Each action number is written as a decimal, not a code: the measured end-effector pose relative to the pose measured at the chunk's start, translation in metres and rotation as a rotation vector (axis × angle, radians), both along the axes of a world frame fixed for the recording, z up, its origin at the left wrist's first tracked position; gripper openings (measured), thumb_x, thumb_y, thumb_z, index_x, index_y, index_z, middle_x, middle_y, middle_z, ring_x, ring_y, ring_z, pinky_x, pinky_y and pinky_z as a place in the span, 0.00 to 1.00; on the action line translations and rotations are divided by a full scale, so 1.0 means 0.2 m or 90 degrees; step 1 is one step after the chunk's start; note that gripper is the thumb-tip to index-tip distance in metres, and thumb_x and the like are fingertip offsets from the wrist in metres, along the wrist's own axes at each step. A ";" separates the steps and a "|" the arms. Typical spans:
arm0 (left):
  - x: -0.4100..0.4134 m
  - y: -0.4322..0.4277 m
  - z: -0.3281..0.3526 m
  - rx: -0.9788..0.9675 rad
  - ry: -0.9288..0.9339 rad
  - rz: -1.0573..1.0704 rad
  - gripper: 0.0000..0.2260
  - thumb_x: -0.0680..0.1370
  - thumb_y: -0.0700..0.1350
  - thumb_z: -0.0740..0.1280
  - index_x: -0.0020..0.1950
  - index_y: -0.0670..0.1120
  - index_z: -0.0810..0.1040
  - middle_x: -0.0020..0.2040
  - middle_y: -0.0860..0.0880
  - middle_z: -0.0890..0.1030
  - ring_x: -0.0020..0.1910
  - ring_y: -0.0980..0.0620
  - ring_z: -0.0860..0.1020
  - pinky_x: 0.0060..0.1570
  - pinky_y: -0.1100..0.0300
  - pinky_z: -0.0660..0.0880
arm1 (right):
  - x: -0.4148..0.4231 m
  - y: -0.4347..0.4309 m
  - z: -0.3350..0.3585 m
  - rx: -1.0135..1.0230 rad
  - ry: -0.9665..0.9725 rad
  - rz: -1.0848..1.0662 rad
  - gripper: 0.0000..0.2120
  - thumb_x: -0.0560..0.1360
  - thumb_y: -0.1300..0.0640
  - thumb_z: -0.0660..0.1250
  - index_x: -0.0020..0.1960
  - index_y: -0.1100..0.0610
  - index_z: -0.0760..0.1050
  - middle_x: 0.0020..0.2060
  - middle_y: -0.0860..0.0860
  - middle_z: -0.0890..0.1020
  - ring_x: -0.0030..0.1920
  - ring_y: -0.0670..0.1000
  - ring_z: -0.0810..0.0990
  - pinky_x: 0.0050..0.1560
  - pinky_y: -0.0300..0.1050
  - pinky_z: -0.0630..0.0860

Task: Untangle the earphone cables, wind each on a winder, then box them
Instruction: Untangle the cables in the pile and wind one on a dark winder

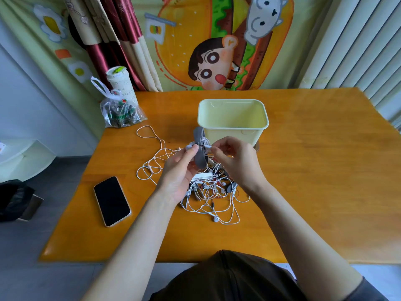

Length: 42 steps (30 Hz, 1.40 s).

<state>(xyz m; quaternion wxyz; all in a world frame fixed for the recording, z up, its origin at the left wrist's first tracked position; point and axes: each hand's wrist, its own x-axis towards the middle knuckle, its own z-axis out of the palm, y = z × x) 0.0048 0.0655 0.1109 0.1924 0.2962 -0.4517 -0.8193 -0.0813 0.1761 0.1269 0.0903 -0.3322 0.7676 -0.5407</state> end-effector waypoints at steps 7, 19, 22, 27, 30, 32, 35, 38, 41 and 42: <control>0.01 0.00 0.00 0.002 0.013 -0.011 0.07 0.78 0.42 0.64 0.53 0.45 0.79 0.45 0.47 0.82 0.45 0.52 0.79 0.40 0.64 0.77 | -0.01 0.00 0.00 0.016 0.025 0.012 0.06 0.73 0.63 0.69 0.40 0.53 0.76 0.33 0.43 0.78 0.35 0.39 0.75 0.37 0.29 0.72; 0.01 -0.03 0.00 -0.067 0.008 -0.039 0.08 0.77 0.39 0.65 0.55 0.45 0.78 0.44 0.49 0.84 0.41 0.56 0.82 0.41 0.63 0.78 | 0.01 -0.01 0.01 0.016 0.079 -0.005 0.03 0.73 0.60 0.70 0.42 0.53 0.78 0.34 0.41 0.78 0.35 0.40 0.75 0.37 0.29 0.70; 0.01 -0.02 0.00 -0.046 0.010 -0.042 0.06 0.77 0.40 0.66 0.53 0.45 0.79 0.42 0.50 0.84 0.40 0.56 0.82 0.39 0.63 0.79 | 0.01 -0.03 0.01 0.001 0.076 -0.013 0.01 0.72 0.59 0.71 0.42 0.55 0.80 0.34 0.41 0.79 0.36 0.40 0.77 0.37 0.30 0.71; 0.01 -0.02 -0.01 -0.054 -0.015 -0.066 0.07 0.76 0.38 0.67 0.53 0.45 0.79 0.43 0.49 0.83 0.40 0.55 0.82 0.39 0.63 0.79 | 0.00 0.00 0.02 0.010 0.093 -0.033 0.01 0.70 0.60 0.73 0.40 0.56 0.82 0.33 0.43 0.79 0.36 0.42 0.78 0.38 0.32 0.73; 0.01 -0.04 0.00 -0.054 -0.016 -0.076 0.09 0.73 0.36 0.69 0.53 0.44 0.78 0.42 0.49 0.84 0.40 0.54 0.83 0.38 0.62 0.79 | -0.02 0.01 0.02 0.028 0.108 -0.015 0.01 0.70 0.62 0.73 0.41 0.57 0.83 0.34 0.43 0.79 0.35 0.40 0.77 0.37 0.29 0.72; 0.00 -0.05 0.01 -0.074 -0.030 -0.078 0.11 0.72 0.36 0.70 0.53 0.43 0.78 0.42 0.49 0.84 0.40 0.53 0.83 0.39 0.62 0.79 | -0.02 0.01 0.02 0.032 0.128 -0.015 0.01 0.69 0.63 0.74 0.41 0.58 0.83 0.34 0.44 0.79 0.34 0.38 0.76 0.37 0.27 0.71; 0.00 -0.05 0.02 -0.128 -0.051 -0.082 0.10 0.72 0.36 0.70 0.51 0.44 0.79 0.43 0.48 0.84 0.41 0.52 0.83 0.42 0.60 0.79 | -0.02 0.01 0.01 0.026 0.142 -0.017 0.02 0.69 0.63 0.74 0.41 0.59 0.83 0.35 0.45 0.79 0.34 0.38 0.76 0.37 0.28 0.71; 0.00 -0.05 0.01 -0.194 -0.078 -0.089 0.08 0.72 0.36 0.71 0.50 0.46 0.79 0.44 0.48 0.83 0.44 0.51 0.82 0.45 0.58 0.78 | -0.02 0.01 0.00 0.040 0.109 -0.016 0.01 0.69 0.62 0.73 0.40 0.58 0.83 0.33 0.45 0.80 0.33 0.40 0.77 0.35 0.29 0.72; -0.01 -0.06 -0.01 -0.264 -0.111 -0.091 0.09 0.72 0.37 0.72 0.49 0.48 0.80 0.47 0.47 0.84 0.49 0.48 0.81 0.49 0.55 0.77 | -0.03 0.02 0.00 0.052 0.006 -0.007 0.04 0.70 0.60 0.73 0.37 0.54 0.81 0.29 0.44 0.80 0.30 0.44 0.77 0.33 0.31 0.73; -0.01 -0.06 -0.01 -0.289 -0.122 -0.091 0.09 0.72 0.37 0.73 0.48 0.49 0.80 0.48 0.47 0.84 0.50 0.47 0.81 0.50 0.54 0.77 | -0.03 0.02 -0.01 0.052 -0.033 -0.001 0.06 0.70 0.60 0.73 0.36 0.52 0.80 0.28 0.45 0.80 0.30 0.44 0.78 0.32 0.32 0.74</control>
